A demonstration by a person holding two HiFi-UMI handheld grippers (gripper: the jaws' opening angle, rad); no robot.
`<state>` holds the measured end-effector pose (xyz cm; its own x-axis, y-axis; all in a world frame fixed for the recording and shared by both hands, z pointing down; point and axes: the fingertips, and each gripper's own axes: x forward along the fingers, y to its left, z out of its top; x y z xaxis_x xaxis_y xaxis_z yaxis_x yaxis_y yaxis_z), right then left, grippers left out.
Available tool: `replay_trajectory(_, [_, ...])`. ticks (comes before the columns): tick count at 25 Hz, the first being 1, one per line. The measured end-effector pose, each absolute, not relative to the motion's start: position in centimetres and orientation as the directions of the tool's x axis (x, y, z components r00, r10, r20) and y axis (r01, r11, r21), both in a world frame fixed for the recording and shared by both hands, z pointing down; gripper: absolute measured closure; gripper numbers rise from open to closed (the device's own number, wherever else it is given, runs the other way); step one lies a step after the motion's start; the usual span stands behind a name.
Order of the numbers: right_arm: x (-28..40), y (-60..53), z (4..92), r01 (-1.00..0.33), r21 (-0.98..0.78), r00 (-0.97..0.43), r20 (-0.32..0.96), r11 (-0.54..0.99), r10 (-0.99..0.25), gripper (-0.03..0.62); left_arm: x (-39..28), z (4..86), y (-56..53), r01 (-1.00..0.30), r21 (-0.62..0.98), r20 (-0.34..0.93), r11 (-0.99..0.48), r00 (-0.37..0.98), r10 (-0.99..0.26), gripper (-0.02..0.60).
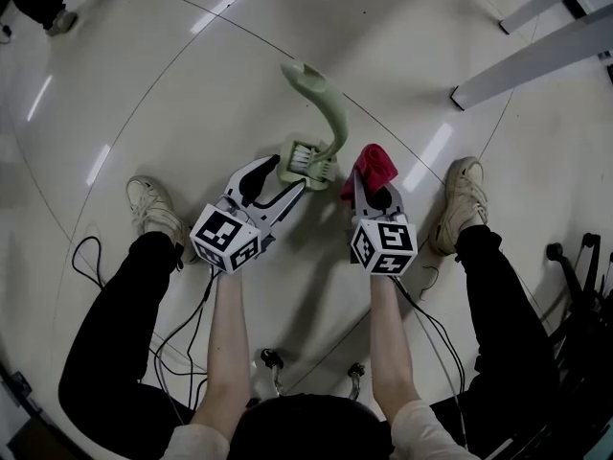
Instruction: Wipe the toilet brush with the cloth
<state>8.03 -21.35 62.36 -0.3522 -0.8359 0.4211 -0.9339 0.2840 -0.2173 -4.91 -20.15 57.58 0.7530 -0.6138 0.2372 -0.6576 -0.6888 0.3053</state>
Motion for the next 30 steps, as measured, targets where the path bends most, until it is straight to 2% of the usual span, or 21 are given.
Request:
replay_trajectory(4, [7.3,-22.5,63.0,-0.915,-0.254,-0.393,0.396,0.313,-0.83,0.562,-4.2,57.3,-18.1,-0.641,0.317,0.24,-0.699,0.767,-0.595,0.336])
replay_trajectory(11, [5.9,-23.6,64.1,-0.833,-0.436,-0.508,0.358,0.341,-0.783,0.562,-3.6,57.1,-17.3,-0.645,0.347,0.191,-0.681,0.759,-0.622,0.336])
replay_trajectory(17, [6.1,-20.6,64.2,-0.779,-0.566,-0.521,0.348,0.268,-0.779,0.562,-2.5,57.0,-17.3,-0.636,0.341,0.196,-0.693,0.769,-0.609,0.336])
replay_trajectory(20, [7.6,-18.5,64.5,-0.804,-0.562,-0.458,0.376,0.195,-0.806,0.562,-2.4,57.0,-17.2,-0.636,0.355,0.189,-0.685,0.766,-0.614,0.336])
replay_trajectory(24, [10.9,-16.0,64.4,-0.875,-0.481,-0.3,0.433,0.063,-0.85,0.562,-2.5,57.0,-17.0,-0.634,0.376,0.196,-0.676,0.767,-0.61,0.336])
replay_trajectory(28, [7.9,-13.0,63.4,-0.914,-0.362,-0.347,0.461,0.184,-0.816,0.562,-4.5,57.8,-17.1,-0.667,0.406,0.206,-0.625,0.733,-0.649,0.336])
replay_trajectory(30, [5.3,-11.9,64.1,-0.91,-0.34,-0.387,0.49,0.238,-0.781,0.562,-4.8,58.8,-17.0,-0.663,0.406,0.241,-0.63,0.742,-0.626,0.336])
